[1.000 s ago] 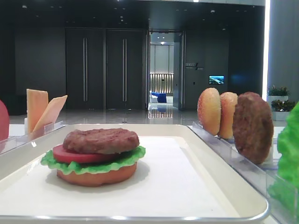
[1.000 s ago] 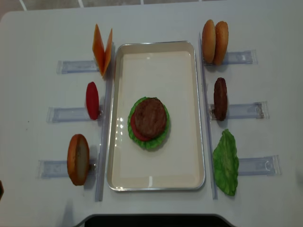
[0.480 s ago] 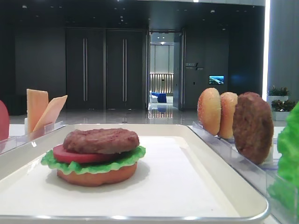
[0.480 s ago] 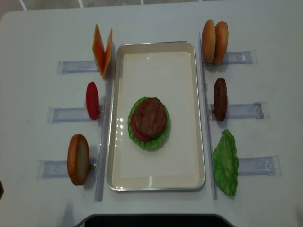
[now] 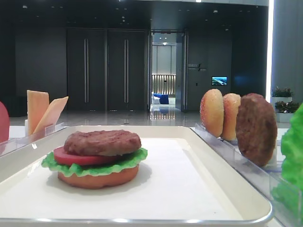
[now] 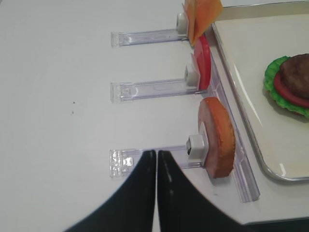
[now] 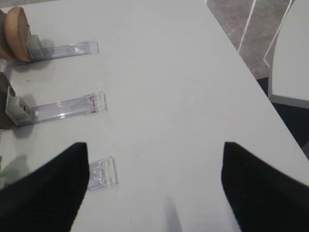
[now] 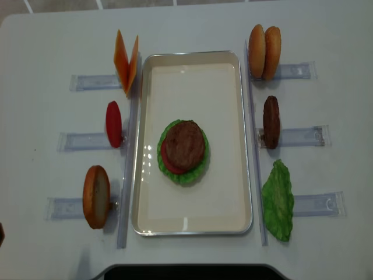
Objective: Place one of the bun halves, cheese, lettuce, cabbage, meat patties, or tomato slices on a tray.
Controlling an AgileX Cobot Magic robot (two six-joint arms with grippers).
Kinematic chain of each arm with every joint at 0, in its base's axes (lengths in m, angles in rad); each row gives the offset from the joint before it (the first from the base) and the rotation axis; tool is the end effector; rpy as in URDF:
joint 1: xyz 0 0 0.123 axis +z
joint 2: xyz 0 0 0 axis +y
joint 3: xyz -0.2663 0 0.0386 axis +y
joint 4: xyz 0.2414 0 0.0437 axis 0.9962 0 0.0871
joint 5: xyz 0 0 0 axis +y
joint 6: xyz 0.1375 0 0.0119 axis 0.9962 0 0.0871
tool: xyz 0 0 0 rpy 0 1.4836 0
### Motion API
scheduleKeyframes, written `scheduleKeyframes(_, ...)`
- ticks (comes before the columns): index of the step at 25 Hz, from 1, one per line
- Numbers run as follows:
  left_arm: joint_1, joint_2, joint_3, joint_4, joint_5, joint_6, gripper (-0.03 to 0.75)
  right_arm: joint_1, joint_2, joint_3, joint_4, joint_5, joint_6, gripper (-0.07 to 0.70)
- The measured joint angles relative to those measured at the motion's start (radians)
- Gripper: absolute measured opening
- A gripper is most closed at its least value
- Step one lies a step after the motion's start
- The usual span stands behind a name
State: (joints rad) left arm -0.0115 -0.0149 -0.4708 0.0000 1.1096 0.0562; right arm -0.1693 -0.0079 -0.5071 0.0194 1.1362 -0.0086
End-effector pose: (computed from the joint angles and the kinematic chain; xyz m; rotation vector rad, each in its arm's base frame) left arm 0.0448 -0.0005 0.2383 0.0713 2.1064 0.0268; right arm 0.0405 -0.0045 0.2461 0.1671 2.0991 -0.0834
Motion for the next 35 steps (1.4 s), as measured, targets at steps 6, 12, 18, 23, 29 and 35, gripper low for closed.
scheduleKeyframes(6,0.0,0.0,0.0,0.0,0.0,0.0,-0.001,0.0,0.0,0.0,0.0,0.0,-0.001,0.538)
scheduleKeyframes(12,0.0,0.0,0.0,0.0,0.0,0.0,-0.001,0.0,0.0,0.0,0.0,0.0,-0.001,0.538)
scheduleKeyframes(18,0.0,0.0,0.0,0.0,0.0,0.0,-0.001,0.0,0.0,0.0,0.0,0.0,-0.001,0.538)
scheduleKeyframes(23,0.0,0.0,0.0,0.0,0.0,0.0,-0.001,0.0,0.0,0.0,0.0,0.0,-0.001,0.538)
scheduleKeyframes(29,0.0,0.0,0.0,0.0,0.0,0.0,-0.001,0.0,0.0,0.0,0.0,0.0,-0.002,0.538)
scheduleKeyframes(35,0.0,0.0,0.0,0.0,0.0,0.0,-0.001,0.0,0.0,0.0,0.0,0.0,-0.003,0.538)
